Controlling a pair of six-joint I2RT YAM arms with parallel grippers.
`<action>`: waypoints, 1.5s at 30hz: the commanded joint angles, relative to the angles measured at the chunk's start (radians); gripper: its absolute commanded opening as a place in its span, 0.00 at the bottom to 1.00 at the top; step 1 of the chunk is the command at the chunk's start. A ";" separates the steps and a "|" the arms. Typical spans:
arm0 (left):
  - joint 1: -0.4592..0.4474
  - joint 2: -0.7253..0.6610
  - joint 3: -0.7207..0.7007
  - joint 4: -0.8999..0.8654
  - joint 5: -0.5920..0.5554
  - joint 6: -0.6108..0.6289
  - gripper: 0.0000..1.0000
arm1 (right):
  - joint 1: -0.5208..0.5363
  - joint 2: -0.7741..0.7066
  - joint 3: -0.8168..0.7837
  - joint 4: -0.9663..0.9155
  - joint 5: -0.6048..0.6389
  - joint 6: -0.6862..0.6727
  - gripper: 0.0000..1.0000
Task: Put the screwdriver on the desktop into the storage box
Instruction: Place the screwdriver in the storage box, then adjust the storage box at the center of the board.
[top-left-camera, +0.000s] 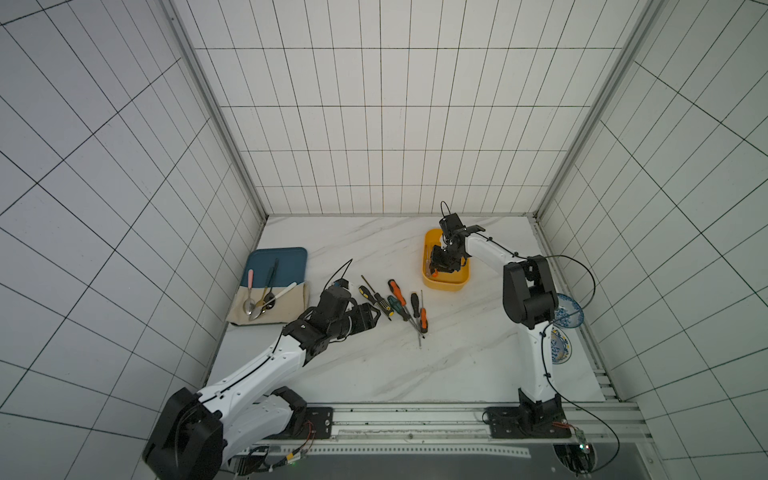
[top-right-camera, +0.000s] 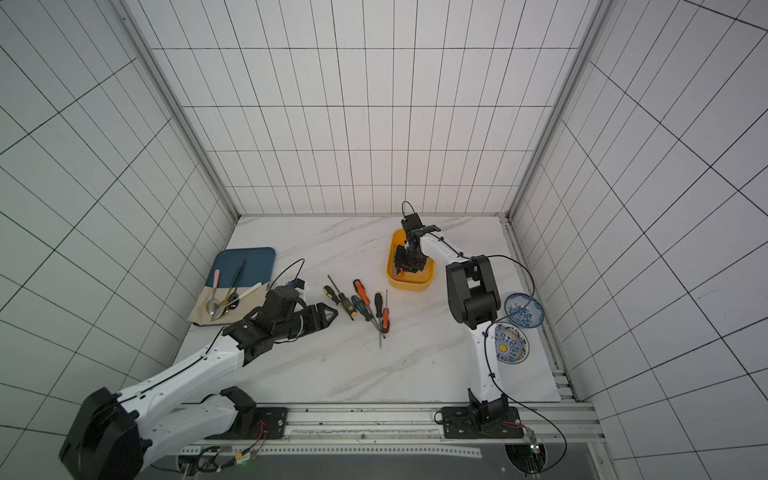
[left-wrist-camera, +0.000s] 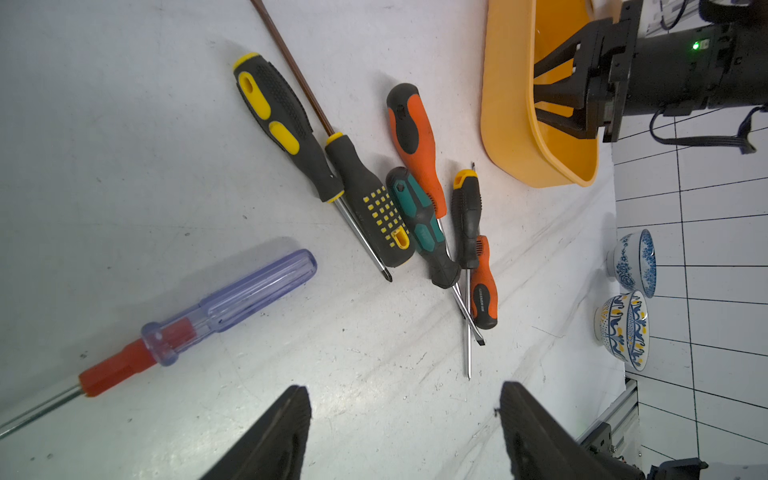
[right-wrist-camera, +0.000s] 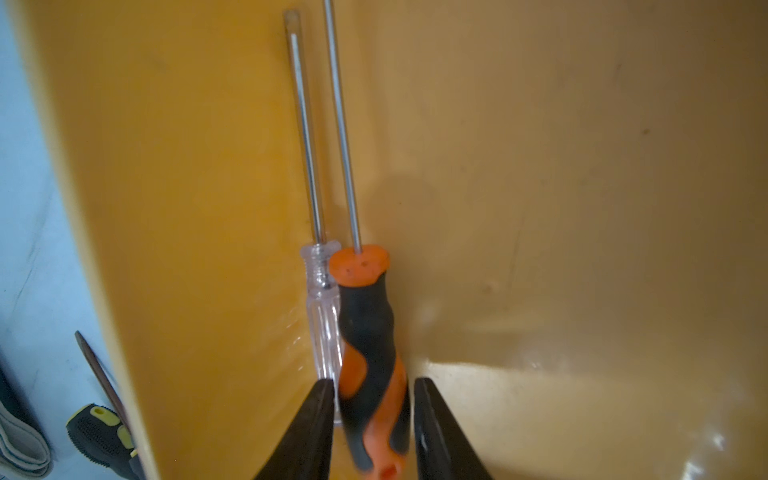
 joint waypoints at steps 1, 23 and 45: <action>-0.005 0.005 0.008 -0.002 -0.013 0.002 0.76 | 0.012 0.005 0.046 -0.013 -0.005 0.004 0.39; -0.004 0.017 0.008 0.005 -0.004 0.004 0.76 | 0.006 -0.240 -0.204 -0.027 0.156 -0.039 0.39; -0.004 0.021 0.001 0.015 -0.004 -0.002 0.76 | -0.064 -0.333 -0.361 -0.029 0.269 -0.057 0.39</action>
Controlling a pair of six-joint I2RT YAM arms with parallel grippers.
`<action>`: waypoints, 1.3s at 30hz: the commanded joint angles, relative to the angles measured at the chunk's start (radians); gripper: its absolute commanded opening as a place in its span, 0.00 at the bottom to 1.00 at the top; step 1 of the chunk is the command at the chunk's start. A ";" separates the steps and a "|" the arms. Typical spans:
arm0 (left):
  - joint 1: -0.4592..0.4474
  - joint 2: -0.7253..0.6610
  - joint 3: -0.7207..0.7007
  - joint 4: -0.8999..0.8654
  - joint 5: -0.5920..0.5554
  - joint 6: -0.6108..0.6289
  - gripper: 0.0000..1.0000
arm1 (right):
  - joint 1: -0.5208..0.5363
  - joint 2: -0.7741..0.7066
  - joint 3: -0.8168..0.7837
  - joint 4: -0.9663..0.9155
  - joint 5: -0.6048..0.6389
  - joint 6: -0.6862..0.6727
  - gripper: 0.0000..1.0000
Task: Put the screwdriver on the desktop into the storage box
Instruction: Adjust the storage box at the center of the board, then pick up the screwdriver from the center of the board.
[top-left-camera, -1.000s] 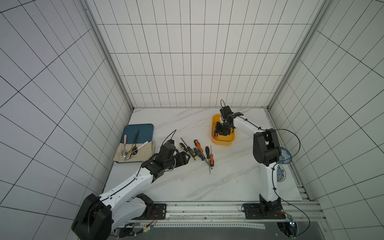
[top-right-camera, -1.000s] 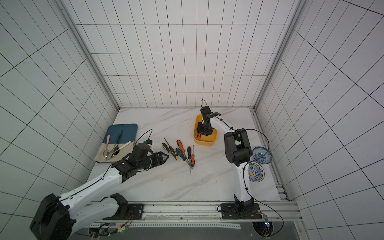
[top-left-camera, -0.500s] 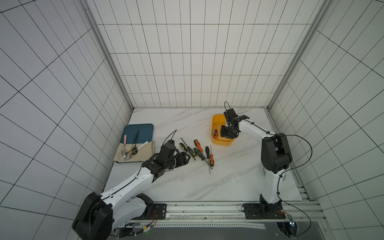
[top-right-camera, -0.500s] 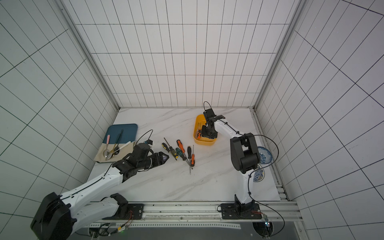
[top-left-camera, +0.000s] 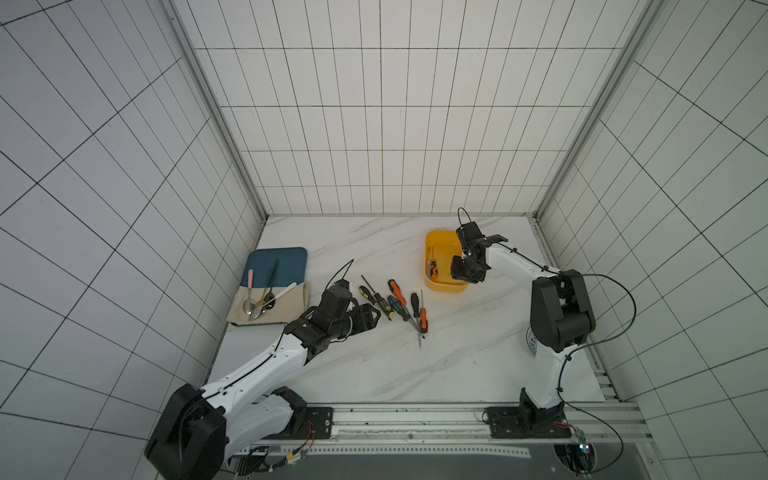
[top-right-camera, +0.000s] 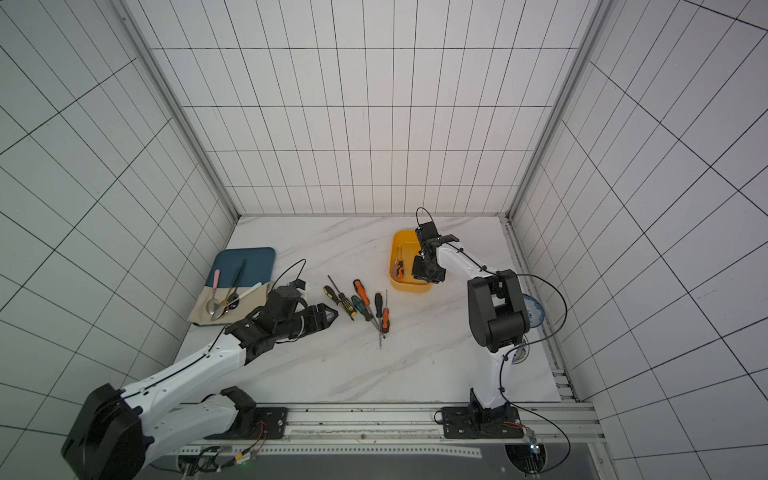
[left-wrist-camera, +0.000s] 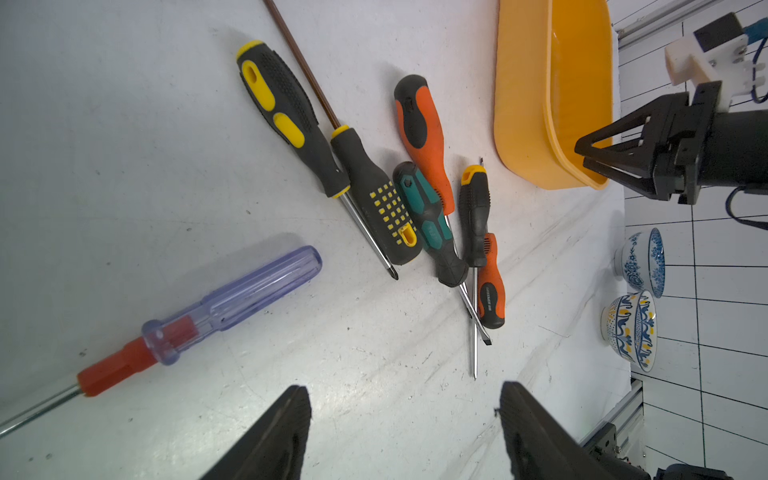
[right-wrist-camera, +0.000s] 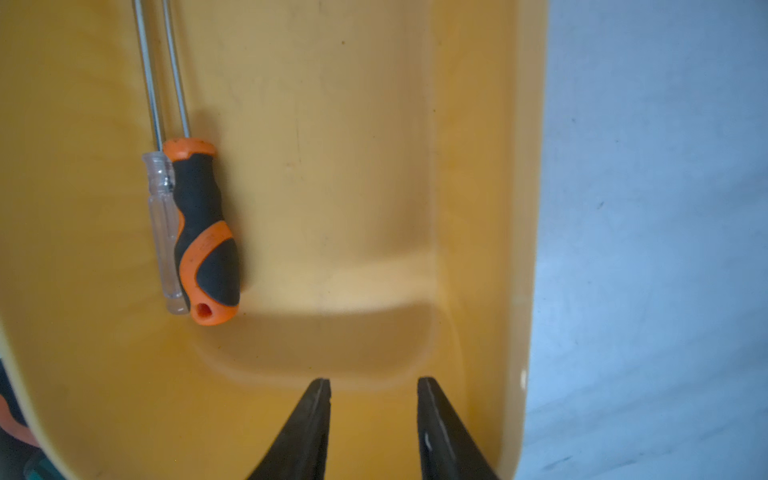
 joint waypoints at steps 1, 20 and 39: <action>-0.004 0.003 0.000 0.013 -0.005 -0.004 0.76 | -0.016 -0.031 -0.025 -0.020 0.039 -0.016 0.39; -0.004 -0.010 0.031 -0.030 -0.010 0.022 0.76 | 0.103 -0.207 -0.087 -0.062 0.051 -0.033 0.39; -0.006 -0.051 0.014 0.031 0.078 0.020 0.76 | 0.397 -0.321 -0.324 0.057 0.013 0.077 0.42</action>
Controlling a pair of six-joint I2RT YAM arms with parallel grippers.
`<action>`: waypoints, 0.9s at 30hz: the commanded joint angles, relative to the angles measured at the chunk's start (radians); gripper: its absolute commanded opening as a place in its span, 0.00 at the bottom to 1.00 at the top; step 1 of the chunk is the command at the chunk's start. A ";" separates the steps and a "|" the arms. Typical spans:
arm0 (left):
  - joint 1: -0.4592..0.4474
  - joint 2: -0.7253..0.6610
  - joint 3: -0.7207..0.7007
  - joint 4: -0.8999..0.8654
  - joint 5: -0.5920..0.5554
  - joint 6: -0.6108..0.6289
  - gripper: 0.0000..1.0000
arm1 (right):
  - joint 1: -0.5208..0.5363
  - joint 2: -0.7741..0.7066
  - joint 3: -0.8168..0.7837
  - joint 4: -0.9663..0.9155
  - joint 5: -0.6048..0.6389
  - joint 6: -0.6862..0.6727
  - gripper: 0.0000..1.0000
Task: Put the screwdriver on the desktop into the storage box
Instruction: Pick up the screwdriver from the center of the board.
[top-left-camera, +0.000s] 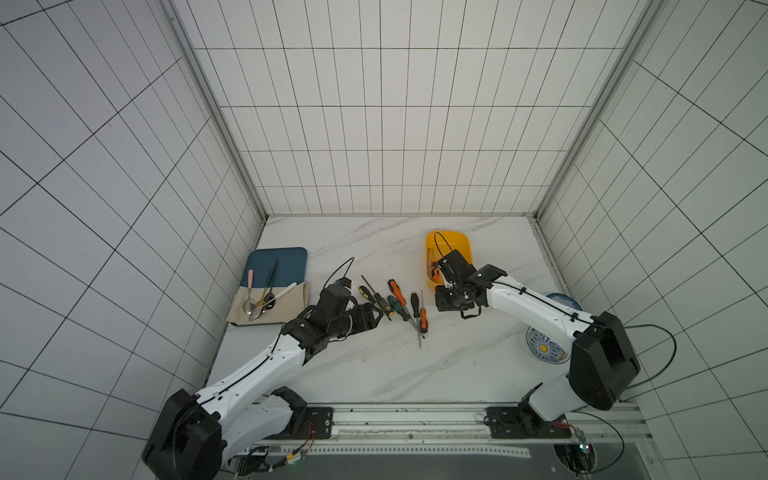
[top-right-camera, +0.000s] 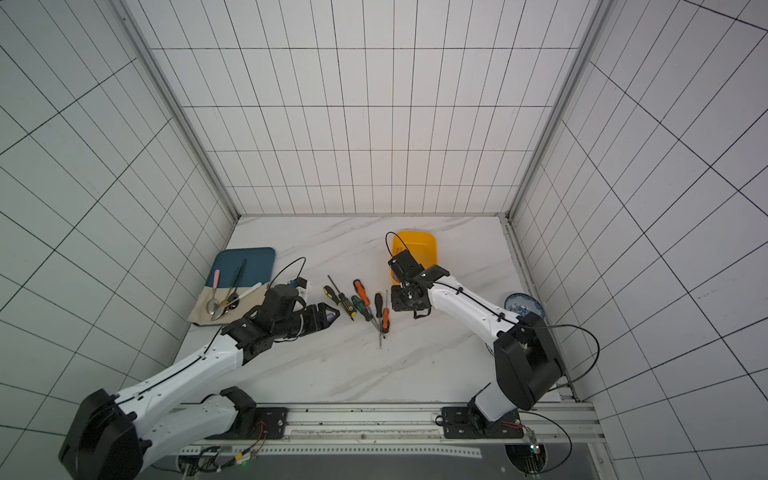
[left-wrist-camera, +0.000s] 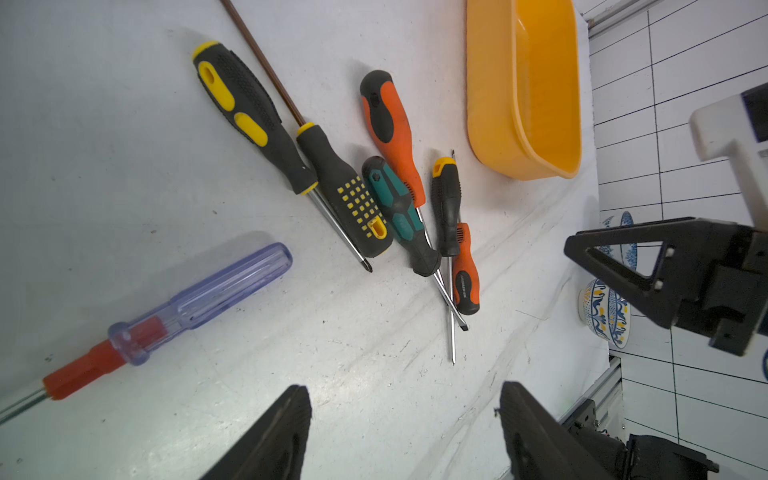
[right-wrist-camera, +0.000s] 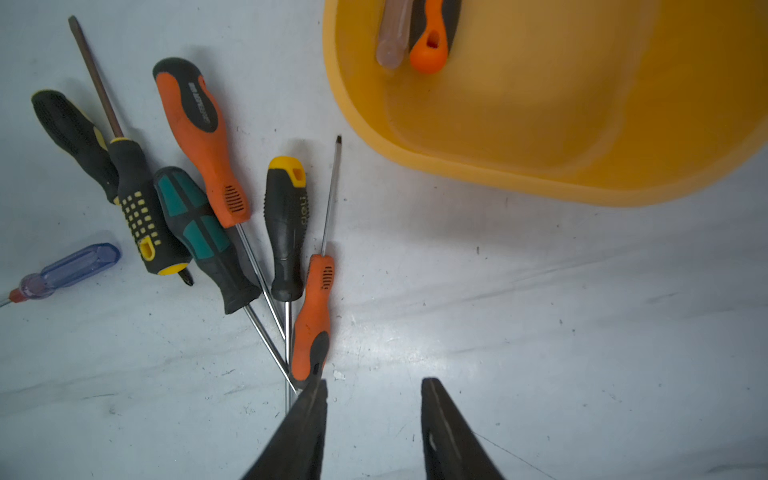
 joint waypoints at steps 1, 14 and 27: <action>-0.006 -0.020 -0.007 0.040 0.017 0.001 0.76 | 0.045 0.051 -0.014 0.034 -0.005 0.035 0.42; -0.006 -0.015 -0.018 0.033 0.002 0.000 0.76 | 0.109 0.197 0.042 0.041 -0.015 0.053 0.46; -0.006 -0.008 -0.017 0.033 -0.006 -0.004 0.76 | 0.113 0.251 0.038 0.059 -0.017 0.057 0.44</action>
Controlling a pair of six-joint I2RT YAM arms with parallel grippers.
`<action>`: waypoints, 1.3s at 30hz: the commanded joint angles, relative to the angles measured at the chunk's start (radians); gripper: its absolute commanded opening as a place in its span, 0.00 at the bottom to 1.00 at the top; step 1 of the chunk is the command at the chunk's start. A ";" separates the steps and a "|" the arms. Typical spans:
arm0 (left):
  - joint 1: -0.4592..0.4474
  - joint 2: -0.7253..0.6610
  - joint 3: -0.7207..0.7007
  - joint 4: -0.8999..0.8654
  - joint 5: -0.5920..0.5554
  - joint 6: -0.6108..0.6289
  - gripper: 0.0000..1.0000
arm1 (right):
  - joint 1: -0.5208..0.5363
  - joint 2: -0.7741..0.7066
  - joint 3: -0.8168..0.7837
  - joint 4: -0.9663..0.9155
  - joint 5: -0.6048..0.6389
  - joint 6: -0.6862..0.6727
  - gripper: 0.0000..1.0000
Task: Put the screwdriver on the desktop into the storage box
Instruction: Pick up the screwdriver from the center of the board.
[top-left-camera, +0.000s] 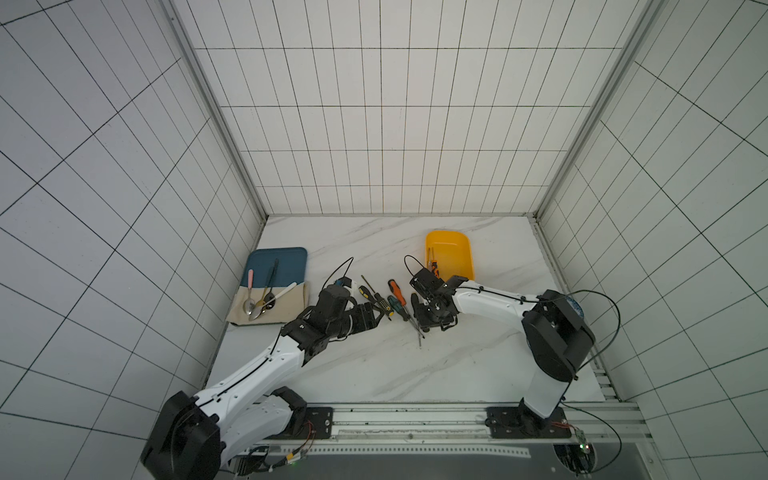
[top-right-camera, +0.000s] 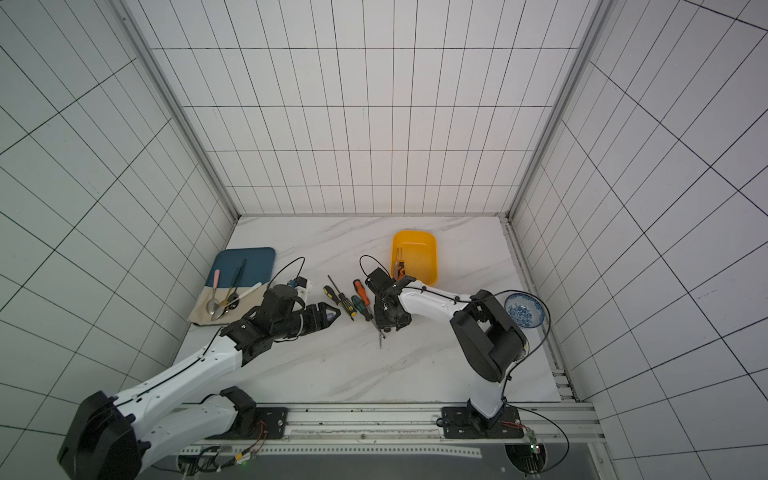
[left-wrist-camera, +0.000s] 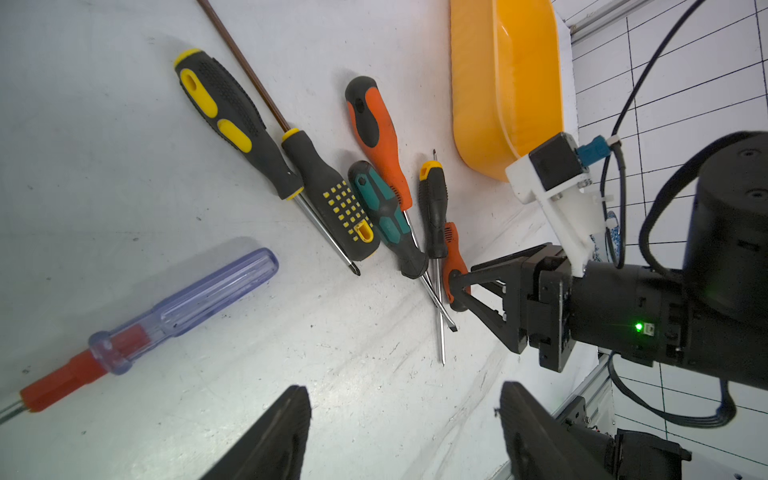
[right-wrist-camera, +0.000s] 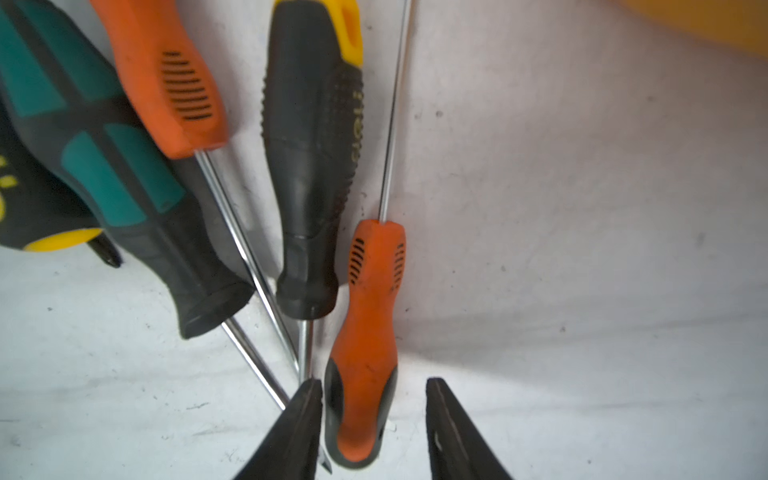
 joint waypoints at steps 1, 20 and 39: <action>-0.004 0.000 -0.008 0.016 -0.013 -0.002 0.76 | 0.007 0.024 0.036 0.000 0.003 0.011 0.44; -0.004 0.020 -0.009 0.015 -0.018 -0.011 0.76 | -0.004 0.047 0.016 0.017 0.021 0.005 0.36; -0.004 0.017 -0.021 0.018 -0.022 -0.017 0.76 | -0.016 -0.018 -0.019 0.013 0.040 -0.002 0.23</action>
